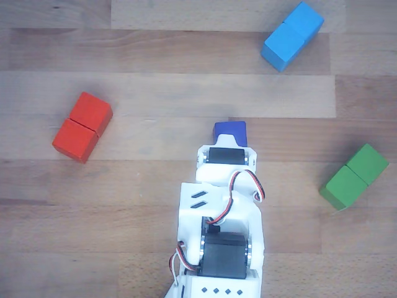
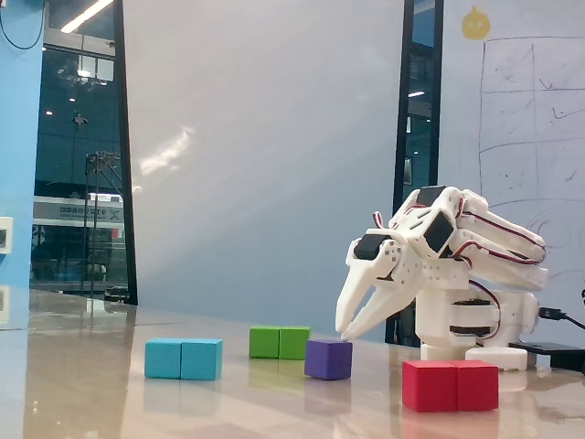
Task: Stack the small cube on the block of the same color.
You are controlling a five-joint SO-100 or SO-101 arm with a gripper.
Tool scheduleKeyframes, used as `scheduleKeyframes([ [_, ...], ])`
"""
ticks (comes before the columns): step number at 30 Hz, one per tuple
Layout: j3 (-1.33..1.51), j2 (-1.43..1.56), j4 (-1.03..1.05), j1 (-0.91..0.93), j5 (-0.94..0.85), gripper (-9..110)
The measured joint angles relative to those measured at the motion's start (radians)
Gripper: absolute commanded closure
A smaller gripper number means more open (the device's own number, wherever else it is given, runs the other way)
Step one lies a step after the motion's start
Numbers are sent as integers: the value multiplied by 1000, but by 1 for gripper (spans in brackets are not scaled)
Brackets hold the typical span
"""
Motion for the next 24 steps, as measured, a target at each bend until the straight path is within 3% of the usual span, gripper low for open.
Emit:
scheduleKeyframes([
  [24,-130,0,15,6,0,101],
])
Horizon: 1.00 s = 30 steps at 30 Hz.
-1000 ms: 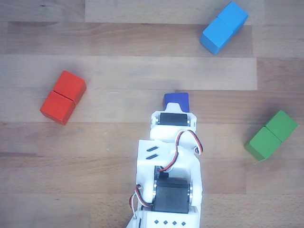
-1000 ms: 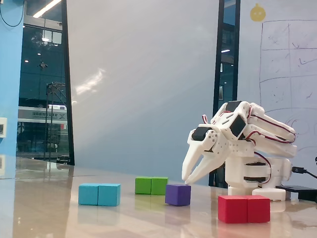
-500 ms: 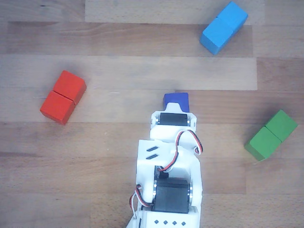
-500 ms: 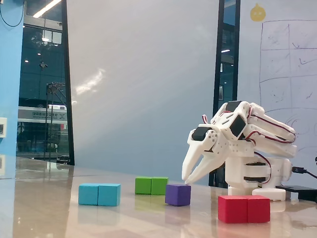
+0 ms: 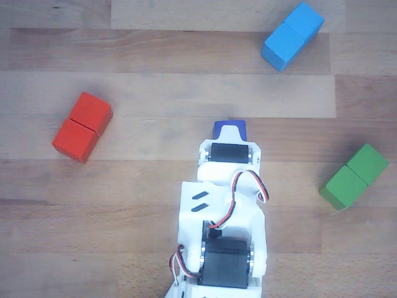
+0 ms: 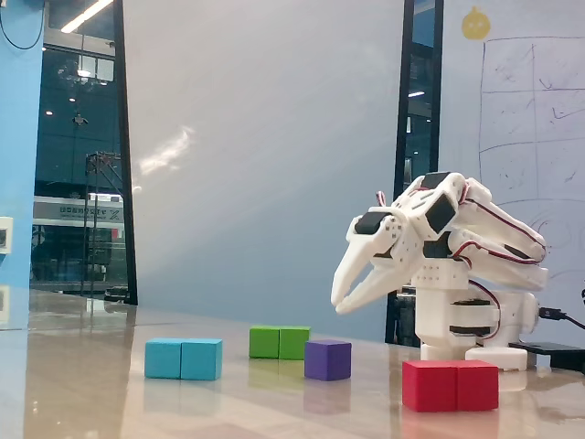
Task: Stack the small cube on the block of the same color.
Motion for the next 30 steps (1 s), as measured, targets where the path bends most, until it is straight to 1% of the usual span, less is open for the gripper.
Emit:
scheduleKeyframes([
  [3,-46,-40,0,0,0,101],
  [9,-227,-253,0,0,0,101],
  [18,-689,-687,8,0,0,101],
  [23,-968,-940,91,0,0,101],
  [30,-1236,-1239,316,0,0,101],
])
